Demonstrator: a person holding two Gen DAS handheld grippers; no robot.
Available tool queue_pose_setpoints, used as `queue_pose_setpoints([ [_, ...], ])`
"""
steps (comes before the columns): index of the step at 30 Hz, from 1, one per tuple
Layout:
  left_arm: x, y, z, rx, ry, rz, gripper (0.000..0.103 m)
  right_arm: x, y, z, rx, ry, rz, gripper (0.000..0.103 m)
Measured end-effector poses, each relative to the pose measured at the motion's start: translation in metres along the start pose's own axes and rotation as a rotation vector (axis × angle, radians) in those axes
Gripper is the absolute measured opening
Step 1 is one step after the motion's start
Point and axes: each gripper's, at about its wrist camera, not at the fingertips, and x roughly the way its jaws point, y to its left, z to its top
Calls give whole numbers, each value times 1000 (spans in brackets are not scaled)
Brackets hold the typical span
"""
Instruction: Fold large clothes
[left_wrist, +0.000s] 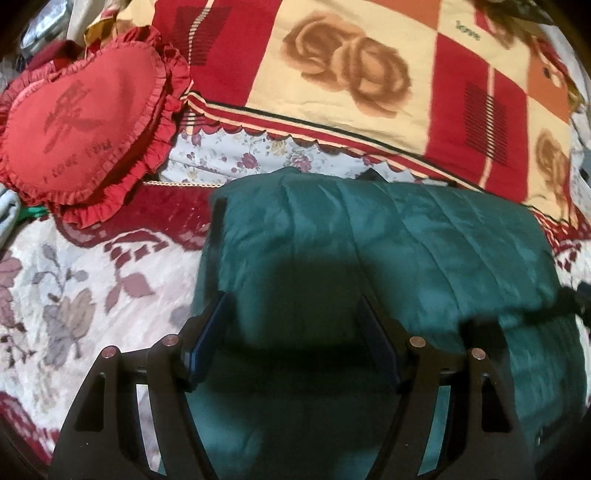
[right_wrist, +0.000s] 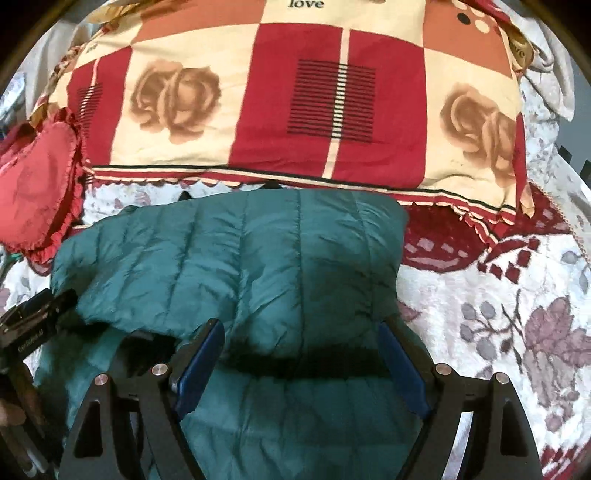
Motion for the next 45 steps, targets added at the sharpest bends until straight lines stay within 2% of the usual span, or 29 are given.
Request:
queue_pose_setpoints([
  [10, -58, 40, -56, -88, 37, -68, 71, -52, 17, -39, -43, -2, 34, 83],
  [14, -81, 50, -80, -68, 22, -39, 71, -69, 20, -60, -40, 1, 51, 83],
  [18, -98, 59, -104, -82, 24, -54, 71, -80, 22, -88, -37, 22, 76, 83],
  [25, -113, 63, -133, -60, 32, -47, 71, -100, 24, -134, -70, 58, 77, 83],
  [32, -114, 67, -155, -52, 72, -39, 71, -110, 5, -172, -57, 107, 64, 85],
  [39, -116, 72, -164, -55, 86, -35, 71, -112, -17, -196, -4, 145, 49, 85],
  [45, -116, 78, -171, -68, 107, -37, 71, -115, -26, -202, 12, 150, 44, 86],
])
